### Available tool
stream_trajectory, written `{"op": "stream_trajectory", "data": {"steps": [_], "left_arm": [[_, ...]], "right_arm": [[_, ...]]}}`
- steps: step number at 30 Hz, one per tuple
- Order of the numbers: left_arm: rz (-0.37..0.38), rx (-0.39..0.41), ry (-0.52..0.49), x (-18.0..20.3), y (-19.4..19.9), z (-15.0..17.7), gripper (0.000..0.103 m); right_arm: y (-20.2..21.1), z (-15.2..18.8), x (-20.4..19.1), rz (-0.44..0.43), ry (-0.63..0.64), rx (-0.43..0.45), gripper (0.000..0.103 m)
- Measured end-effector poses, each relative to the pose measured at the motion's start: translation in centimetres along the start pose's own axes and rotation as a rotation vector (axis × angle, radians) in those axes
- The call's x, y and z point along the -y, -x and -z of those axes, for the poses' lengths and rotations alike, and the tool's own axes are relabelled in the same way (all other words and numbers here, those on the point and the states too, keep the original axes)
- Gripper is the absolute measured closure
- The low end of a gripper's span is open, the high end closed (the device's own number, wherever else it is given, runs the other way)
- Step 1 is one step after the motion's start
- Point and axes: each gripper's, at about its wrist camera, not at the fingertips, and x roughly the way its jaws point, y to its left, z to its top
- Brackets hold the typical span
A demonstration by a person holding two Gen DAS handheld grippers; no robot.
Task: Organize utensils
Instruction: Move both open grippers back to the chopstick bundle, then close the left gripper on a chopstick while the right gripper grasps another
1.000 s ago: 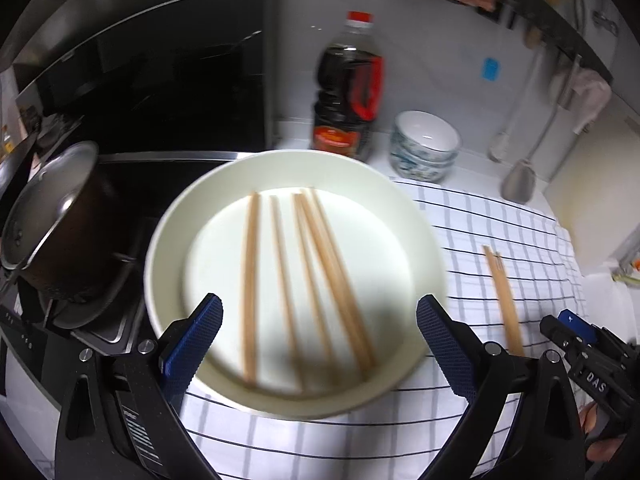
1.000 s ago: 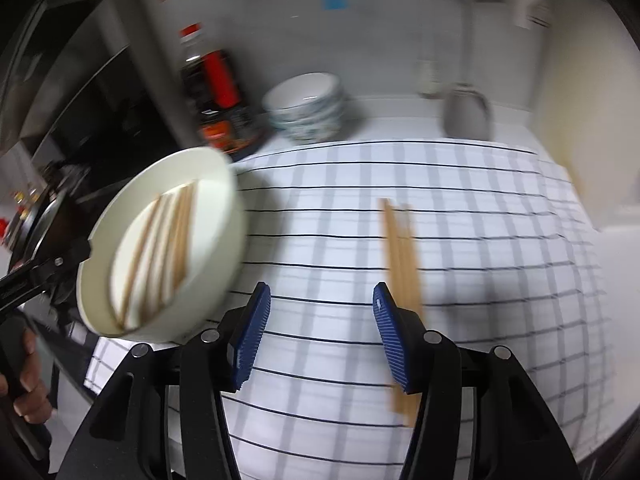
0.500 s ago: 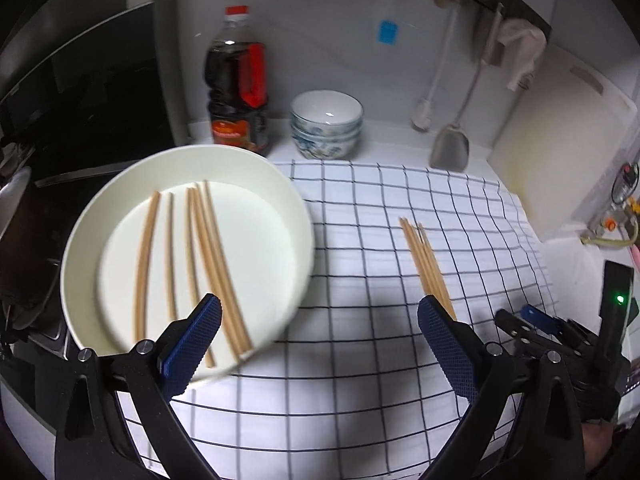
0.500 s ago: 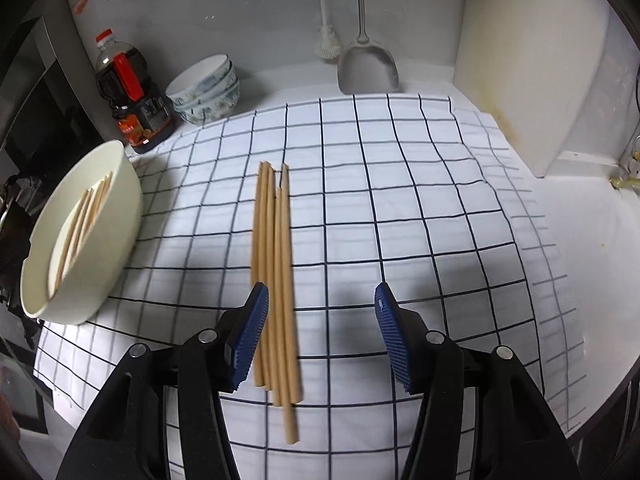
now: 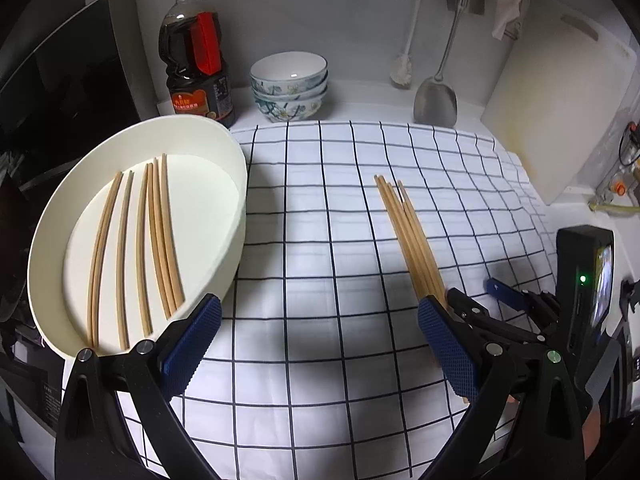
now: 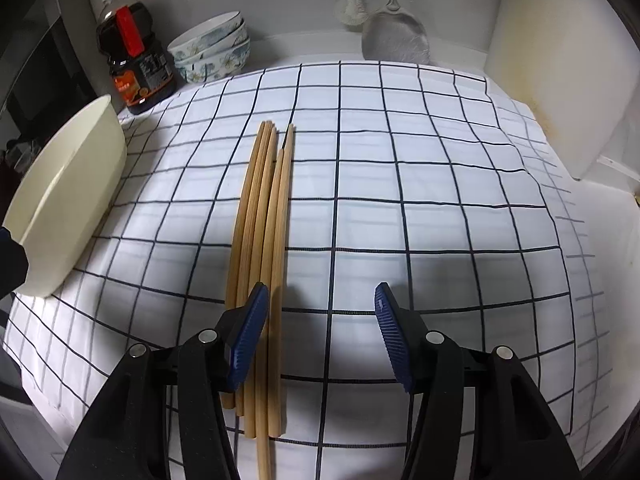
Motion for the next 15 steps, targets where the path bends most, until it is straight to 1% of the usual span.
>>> {"op": "stream_trajectory", "data": {"steps": [6,8,10,12,14,15], "left_arm": [[-0.012,-0.03,0.012,0.1,-0.8,0.7,0.006],[-0.016,-0.032,0.012,0.2,-1.0,0.8,0.006],[-0.019,-0.035,0.012,0.4,-1.2,0.8,0.006],[-0.017,-0.041,0.01,0.6,-1.5,0.8,0.006],[-0.012,-0.044,0.003,1.1,-1.9,0.6,0.006],[-0.01,-0.044,0.001,1.3,-2.1,0.6,0.006]], "right_arm": [[-0.3,0.7,-0.4,0.01,0.047,0.013,0.05],[-0.6,1.0,-0.7,0.012,0.068,-0.005,0.05],[-0.4,1.3,-1.2,0.024,0.098,0.016,0.05],[-0.3,1.2,-1.1,0.005,0.099,0.017,0.054],[-0.4,1.1,-1.0,0.001,0.098,0.023,0.061],[-0.5,1.0,-0.9,-0.002,0.102,0.024,0.062]]}}
